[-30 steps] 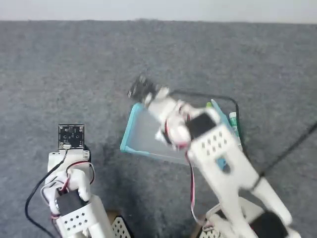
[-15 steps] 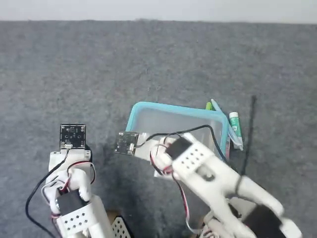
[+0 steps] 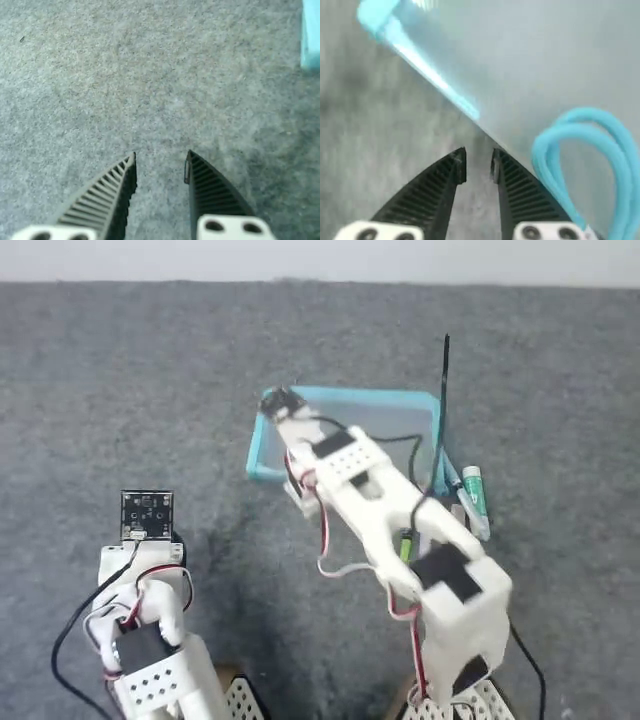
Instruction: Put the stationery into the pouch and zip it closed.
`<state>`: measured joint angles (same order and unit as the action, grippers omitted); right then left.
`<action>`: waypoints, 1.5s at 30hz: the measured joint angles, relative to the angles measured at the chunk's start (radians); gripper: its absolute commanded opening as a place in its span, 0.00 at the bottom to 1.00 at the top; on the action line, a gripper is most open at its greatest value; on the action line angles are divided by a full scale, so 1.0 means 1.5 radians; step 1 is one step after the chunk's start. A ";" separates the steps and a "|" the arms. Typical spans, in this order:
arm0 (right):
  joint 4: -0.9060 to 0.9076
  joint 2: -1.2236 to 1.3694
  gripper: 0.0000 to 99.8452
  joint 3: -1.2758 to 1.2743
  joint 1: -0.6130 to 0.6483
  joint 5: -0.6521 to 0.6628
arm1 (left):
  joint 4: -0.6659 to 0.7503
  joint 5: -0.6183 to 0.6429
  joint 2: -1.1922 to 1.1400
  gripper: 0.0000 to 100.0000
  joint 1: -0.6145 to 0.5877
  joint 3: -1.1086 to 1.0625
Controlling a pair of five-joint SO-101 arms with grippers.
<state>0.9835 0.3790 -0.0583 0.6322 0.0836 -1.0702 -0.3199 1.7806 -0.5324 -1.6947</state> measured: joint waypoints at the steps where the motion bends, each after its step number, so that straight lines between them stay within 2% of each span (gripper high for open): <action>1: 0.010 0.006 0.09 0.029 0.000 0.000 | 0.000 0.000 0.000 0.15 0.000 0.000; 6: 0.103 -0.019 0.09 0.100 -0.002 0.010 | 0.000 0.000 0.000 0.15 0.000 0.000; 10: 0.140 -0.124 0.09 0.100 -0.039 0.024 | 0.000 0.000 0.000 0.15 0.000 0.000; 16: 0.194 -0.254 0.09 0.101 -0.196 0.027 | 0.000 0.000 0.000 0.15 0.000 0.000; 20: 0.181 -0.241 0.09 0.074 -0.316 0.034 | 0.000 0.000 0.000 0.15 0.000 0.000; 24: 0.138 -0.153 0.09 0.052 -0.370 0.057 | 0.000 0.000 0.000 0.15 0.000 0.000; 33: 0.047 -0.017 0.09 0.053 -0.382 0.061 | 0.000 0.000 0.000 0.15 0.000 0.000; 45: 0.030 0.029 0.09 0.056 -0.364 0.061 | 0.000 0.000 0.000 0.15 0.000 0.000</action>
<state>1.0280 0.4219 0.0261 0.0859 0.1757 -1.0702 -0.3199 1.7806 -0.5324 -1.6947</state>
